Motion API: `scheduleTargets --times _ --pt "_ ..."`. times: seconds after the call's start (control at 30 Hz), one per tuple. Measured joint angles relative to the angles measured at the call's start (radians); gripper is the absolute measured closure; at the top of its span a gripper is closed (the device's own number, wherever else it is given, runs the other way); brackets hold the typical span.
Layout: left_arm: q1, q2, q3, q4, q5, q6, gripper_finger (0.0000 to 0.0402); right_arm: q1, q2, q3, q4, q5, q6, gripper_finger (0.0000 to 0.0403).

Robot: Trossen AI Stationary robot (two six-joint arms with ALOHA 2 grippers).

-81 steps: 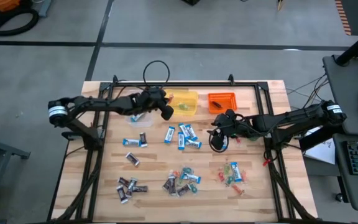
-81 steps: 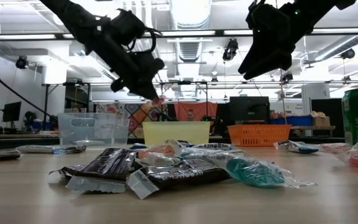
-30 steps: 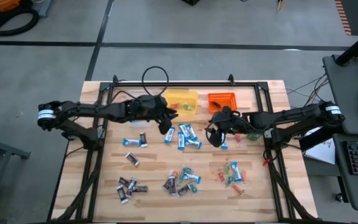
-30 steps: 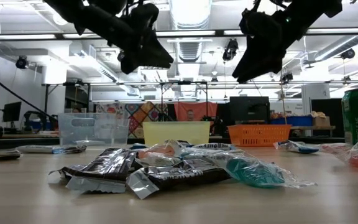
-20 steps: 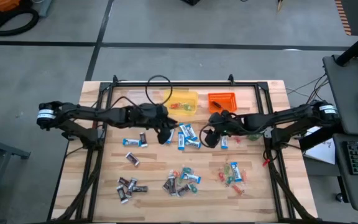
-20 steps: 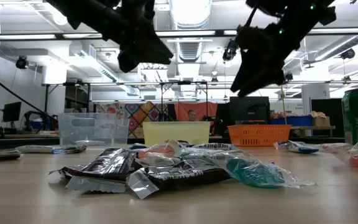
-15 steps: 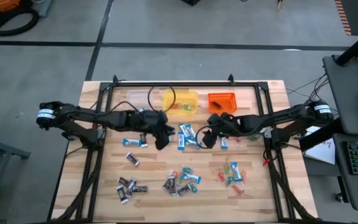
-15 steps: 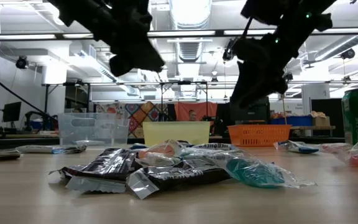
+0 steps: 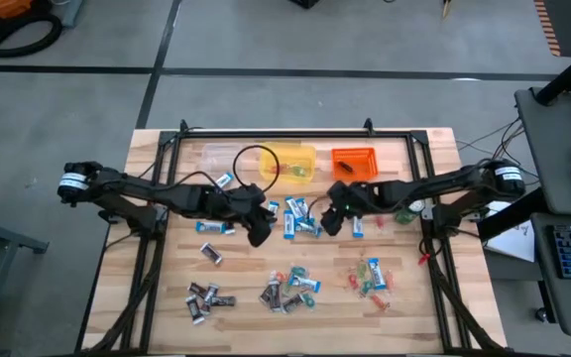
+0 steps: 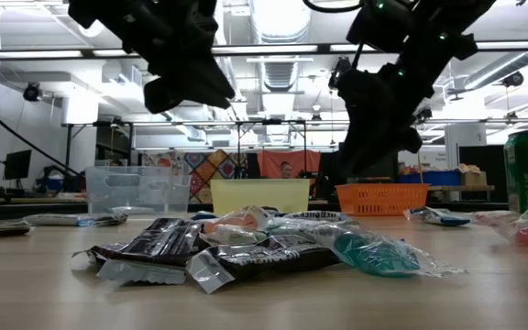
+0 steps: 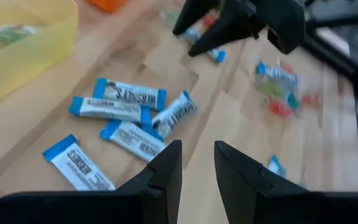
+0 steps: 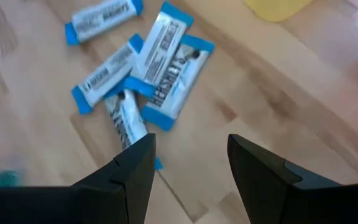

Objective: Sort candy
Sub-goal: Put the white chocolate into the transparent bin

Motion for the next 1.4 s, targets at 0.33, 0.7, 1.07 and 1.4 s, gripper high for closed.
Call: scheduleTargets --times 0.33,0.7,1.07,1.4 --pt "-0.004 0.0 -0.007 0.014 -0.036 0.145 0.0325 -0.054 -0.001 0.025 -0.007 -0.042 -0.192 0.0211" --pt "-0.012 0.0 -0.006 0.015 -0.034 0.163 0.0325 -0.03 -0.001 0.025 -0.007 -0.161 -0.166 0.0211" --pt "-0.012 0.0 -0.014 -0.131 -0.043 -0.006 0.0324 -0.028 -0.001 0.025 -0.007 -0.161 -0.192 0.0211" --pt "-0.015 0.015 -0.031 -0.169 -0.132 -0.104 0.0272 -0.028 -0.001 0.025 -0.006 -0.161 -0.244 0.0211"
